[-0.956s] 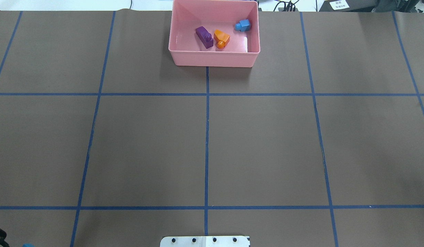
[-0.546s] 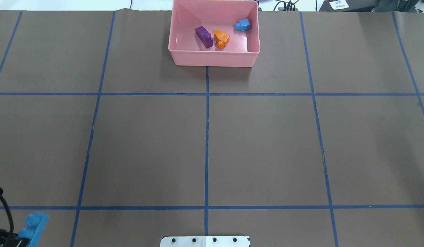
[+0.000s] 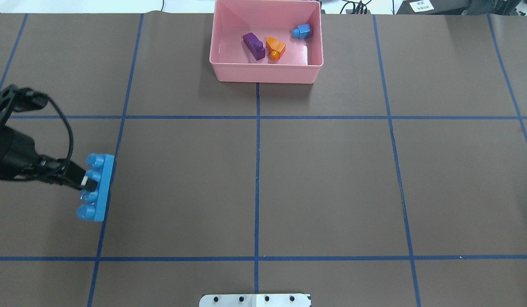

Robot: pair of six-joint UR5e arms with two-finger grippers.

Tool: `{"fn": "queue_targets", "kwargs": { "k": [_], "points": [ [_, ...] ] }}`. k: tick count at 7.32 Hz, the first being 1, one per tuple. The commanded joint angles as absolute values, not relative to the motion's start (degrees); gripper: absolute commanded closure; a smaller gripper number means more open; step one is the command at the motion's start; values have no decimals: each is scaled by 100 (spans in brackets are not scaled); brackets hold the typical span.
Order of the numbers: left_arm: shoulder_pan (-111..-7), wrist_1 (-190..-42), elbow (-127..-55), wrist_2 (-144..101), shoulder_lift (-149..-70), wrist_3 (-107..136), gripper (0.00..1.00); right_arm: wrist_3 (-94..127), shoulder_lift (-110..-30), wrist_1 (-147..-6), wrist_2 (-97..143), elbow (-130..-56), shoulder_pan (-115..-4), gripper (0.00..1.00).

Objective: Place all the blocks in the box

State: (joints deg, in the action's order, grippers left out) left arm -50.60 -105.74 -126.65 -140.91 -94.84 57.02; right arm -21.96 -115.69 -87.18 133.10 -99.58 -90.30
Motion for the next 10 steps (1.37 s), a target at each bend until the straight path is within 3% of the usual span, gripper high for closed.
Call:
{"fn": "queue_targets", "kwargs": {
  "k": [1, 2, 5, 8, 10],
  "points": [
    [-5614, -9542, -11607, -14195, -11618, 5774, 100, -2189, -11934, -7844, 13481, -9267, -9105, 0],
    [-5947, -9275, -10906, -14212, -12611, 5835, 100, -2188, -12005, -7527, 13482, -8968, -9123, 0],
    [-6178, -9447, -8988, -14177, -14532, 6381, 100, -1918, -12128, -7190, 13456, -8605, -9123, 0],
    [-6276, -10921, -7456, -13923, -15239, 6976, 100, -1679, -12155, -7207, 13508, -8587, -9123, 0],
    [-6249, -10934, -7418, -13922, -15275, 6978, 100, -1626, -12155, -7233, 13920, -8561, -9114, 1]
  ]
}}
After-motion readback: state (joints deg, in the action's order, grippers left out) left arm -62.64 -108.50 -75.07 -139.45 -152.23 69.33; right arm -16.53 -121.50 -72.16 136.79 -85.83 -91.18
